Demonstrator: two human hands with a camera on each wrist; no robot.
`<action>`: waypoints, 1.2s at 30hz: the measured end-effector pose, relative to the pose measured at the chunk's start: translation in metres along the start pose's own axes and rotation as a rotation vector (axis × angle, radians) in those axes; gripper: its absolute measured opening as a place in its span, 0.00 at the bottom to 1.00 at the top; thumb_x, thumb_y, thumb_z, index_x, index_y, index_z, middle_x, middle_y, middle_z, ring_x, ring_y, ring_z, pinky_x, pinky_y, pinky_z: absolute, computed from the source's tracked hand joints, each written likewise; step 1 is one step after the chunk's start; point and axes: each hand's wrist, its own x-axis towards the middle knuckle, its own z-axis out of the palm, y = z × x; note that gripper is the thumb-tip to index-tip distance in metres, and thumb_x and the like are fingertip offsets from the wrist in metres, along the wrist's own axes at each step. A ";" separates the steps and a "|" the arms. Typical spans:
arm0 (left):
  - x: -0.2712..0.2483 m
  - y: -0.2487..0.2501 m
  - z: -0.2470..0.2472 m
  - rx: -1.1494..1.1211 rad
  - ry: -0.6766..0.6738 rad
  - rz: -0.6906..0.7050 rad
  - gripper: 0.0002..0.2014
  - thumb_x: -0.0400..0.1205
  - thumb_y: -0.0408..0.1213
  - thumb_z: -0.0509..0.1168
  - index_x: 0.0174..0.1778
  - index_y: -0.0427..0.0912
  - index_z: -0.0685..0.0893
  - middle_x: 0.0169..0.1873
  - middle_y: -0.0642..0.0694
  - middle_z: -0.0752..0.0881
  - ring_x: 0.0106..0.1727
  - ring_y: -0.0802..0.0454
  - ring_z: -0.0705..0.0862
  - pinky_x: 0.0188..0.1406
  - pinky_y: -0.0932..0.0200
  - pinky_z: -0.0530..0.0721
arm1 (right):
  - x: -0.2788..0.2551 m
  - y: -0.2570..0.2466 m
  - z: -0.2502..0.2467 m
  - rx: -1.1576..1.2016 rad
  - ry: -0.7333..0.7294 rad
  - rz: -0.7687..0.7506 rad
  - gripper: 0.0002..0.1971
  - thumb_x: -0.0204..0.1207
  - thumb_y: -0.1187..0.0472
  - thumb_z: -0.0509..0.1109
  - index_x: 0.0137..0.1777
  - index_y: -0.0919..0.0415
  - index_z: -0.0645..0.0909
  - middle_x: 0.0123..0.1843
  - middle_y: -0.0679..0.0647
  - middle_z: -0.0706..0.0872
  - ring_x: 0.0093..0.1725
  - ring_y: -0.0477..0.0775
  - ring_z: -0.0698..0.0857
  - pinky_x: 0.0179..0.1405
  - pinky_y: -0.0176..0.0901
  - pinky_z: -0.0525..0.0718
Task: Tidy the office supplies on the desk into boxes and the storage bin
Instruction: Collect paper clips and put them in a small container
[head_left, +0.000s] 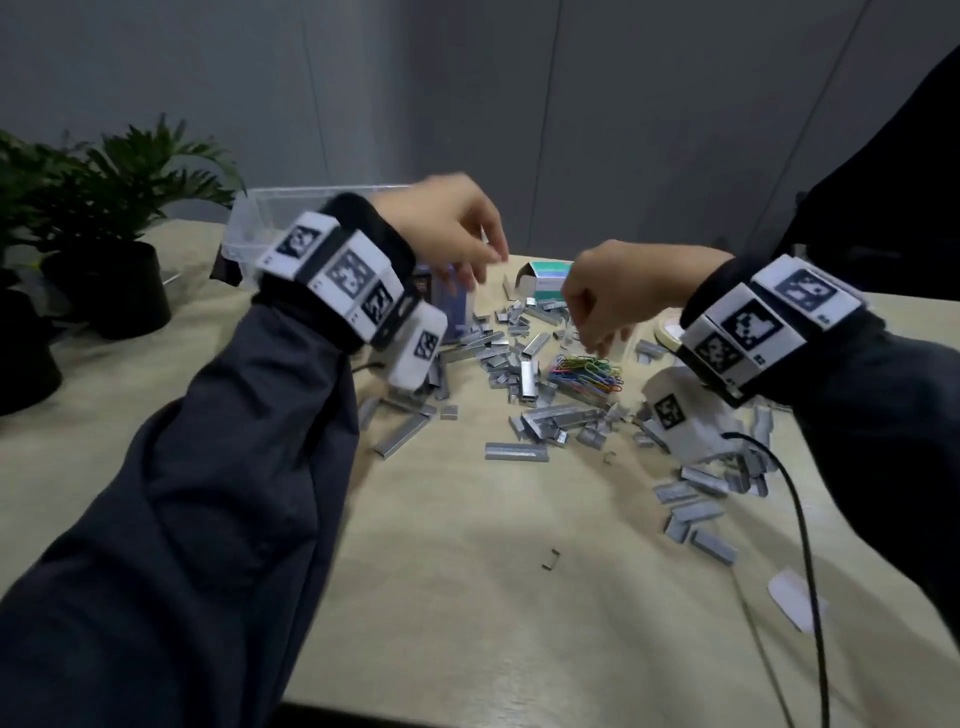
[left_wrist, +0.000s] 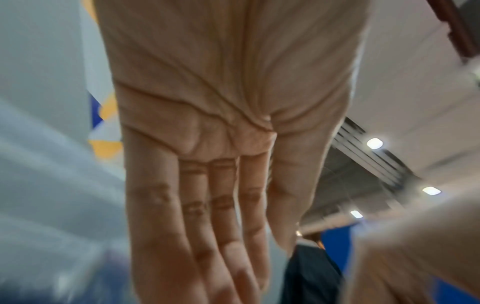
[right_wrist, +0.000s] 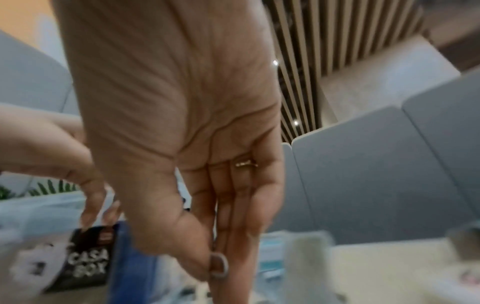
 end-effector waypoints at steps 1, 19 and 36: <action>0.003 0.003 0.011 0.042 -0.058 0.023 0.08 0.83 0.33 0.66 0.55 0.37 0.87 0.40 0.41 0.90 0.39 0.49 0.90 0.42 0.51 0.90 | -0.003 0.007 0.001 -0.031 -0.020 0.018 0.03 0.74 0.69 0.74 0.39 0.65 0.85 0.34 0.53 0.92 0.33 0.47 0.90 0.32 0.38 0.86; 0.012 -0.001 0.051 0.449 -0.418 -0.184 0.09 0.73 0.26 0.74 0.46 0.40 0.89 0.44 0.40 0.91 0.36 0.50 0.86 0.47 0.51 0.88 | -0.019 0.027 0.008 0.017 -0.107 -0.021 0.14 0.76 0.69 0.70 0.55 0.49 0.83 0.38 0.50 0.92 0.34 0.44 0.89 0.35 0.39 0.86; 0.003 0.033 0.085 0.519 -0.544 -0.009 0.07 0.72 0.38 0.78 0.40 0.41 0.88 0.38 0.45 0.90 0.36 0.52 0.85 0.41 0.54 0.88 | -0.038 0.025 0.011 0.073 -0.376 -0.150 0.18 0.80 0.66 0.72 0.63 0.45 0.88 0.30 0.43 0.88 0.31 0.39 0.85 0.36 0.34 0.82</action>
